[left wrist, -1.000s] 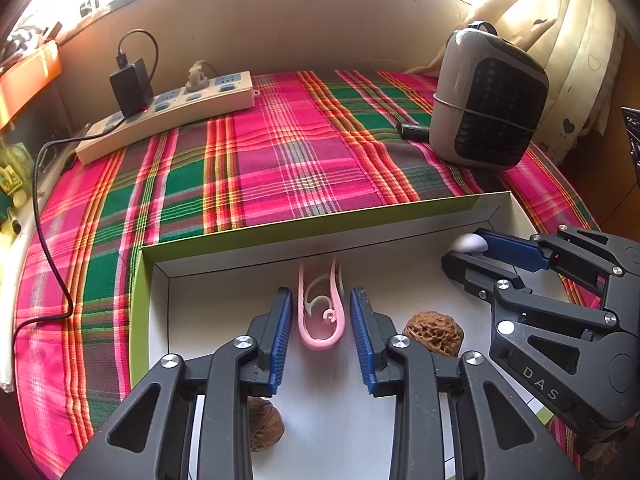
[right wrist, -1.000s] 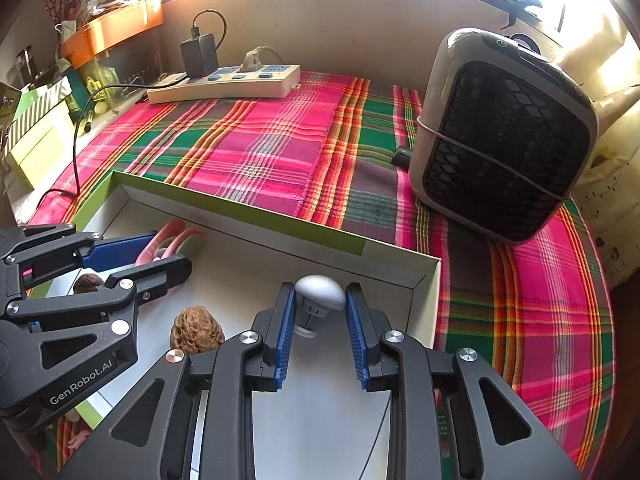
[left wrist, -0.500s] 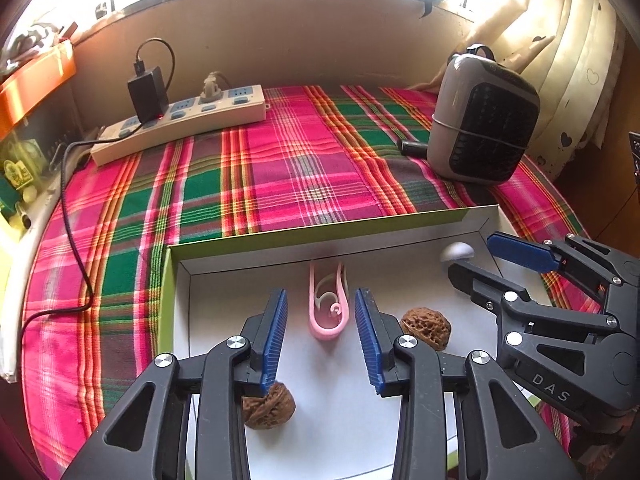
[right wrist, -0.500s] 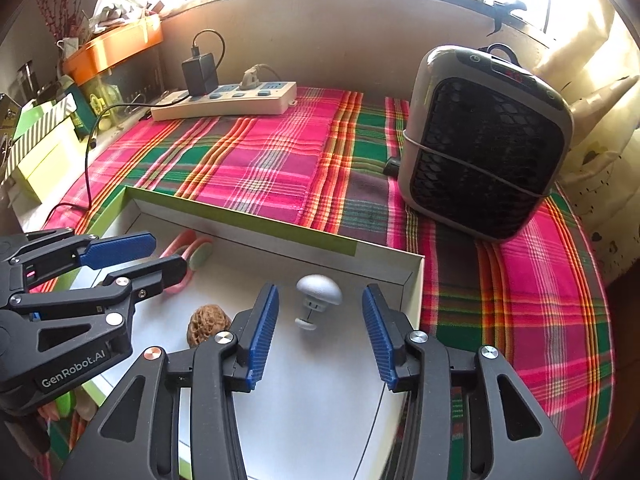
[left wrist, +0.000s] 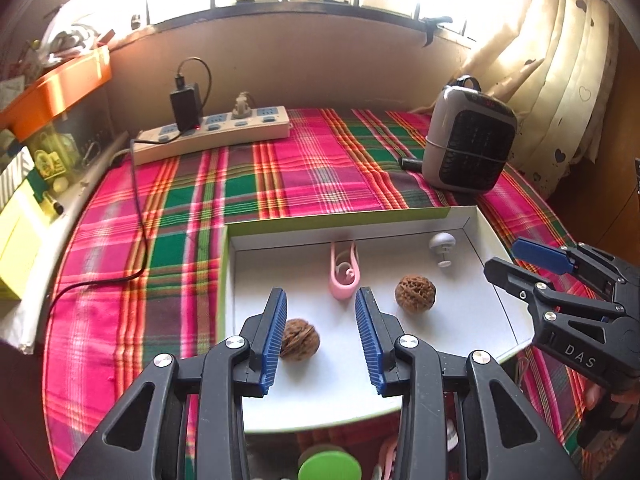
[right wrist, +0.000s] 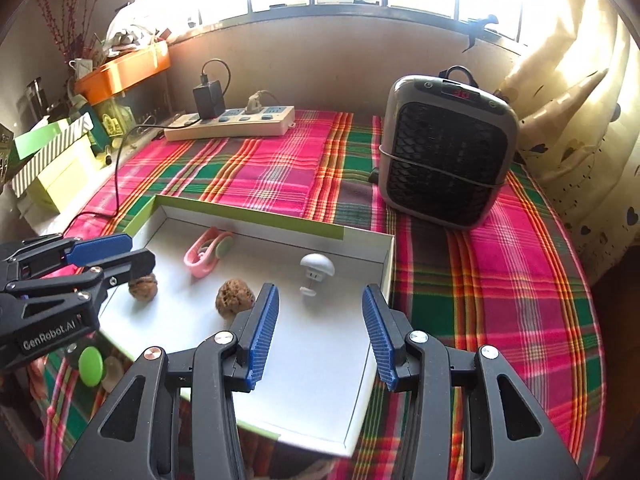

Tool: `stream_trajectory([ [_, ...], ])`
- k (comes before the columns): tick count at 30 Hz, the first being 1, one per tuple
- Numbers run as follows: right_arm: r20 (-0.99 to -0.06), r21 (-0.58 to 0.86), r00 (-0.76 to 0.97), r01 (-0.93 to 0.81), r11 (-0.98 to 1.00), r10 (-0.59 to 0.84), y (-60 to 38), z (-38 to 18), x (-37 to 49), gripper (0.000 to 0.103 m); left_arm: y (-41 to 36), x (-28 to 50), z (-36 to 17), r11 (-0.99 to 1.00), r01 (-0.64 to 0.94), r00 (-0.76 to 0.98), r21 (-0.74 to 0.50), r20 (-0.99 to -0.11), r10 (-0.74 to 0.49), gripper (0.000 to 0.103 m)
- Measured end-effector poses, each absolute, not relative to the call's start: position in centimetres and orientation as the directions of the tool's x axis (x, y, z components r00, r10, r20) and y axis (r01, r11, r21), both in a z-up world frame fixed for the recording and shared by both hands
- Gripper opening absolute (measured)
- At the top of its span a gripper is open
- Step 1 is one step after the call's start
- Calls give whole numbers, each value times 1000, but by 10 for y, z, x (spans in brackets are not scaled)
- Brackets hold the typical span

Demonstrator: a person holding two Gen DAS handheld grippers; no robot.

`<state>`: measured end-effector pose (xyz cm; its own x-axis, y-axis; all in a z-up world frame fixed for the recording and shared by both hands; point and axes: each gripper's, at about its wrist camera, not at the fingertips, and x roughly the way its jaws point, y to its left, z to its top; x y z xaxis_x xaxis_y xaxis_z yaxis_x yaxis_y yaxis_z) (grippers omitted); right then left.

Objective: Organize objects
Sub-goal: 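Withdraw both open grippers from the box toward the remaining objects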

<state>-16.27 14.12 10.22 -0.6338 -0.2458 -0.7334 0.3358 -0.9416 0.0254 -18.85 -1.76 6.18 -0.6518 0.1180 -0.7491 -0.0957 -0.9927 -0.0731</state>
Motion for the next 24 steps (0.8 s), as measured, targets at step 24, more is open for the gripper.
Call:
stream_trajectory([
  [24, -696, 41, -667, 331, -943, -265, 163, 105, -88, 45, -71, -103, 45, -988, 11, -661, -154, -743, 109, 42],
])
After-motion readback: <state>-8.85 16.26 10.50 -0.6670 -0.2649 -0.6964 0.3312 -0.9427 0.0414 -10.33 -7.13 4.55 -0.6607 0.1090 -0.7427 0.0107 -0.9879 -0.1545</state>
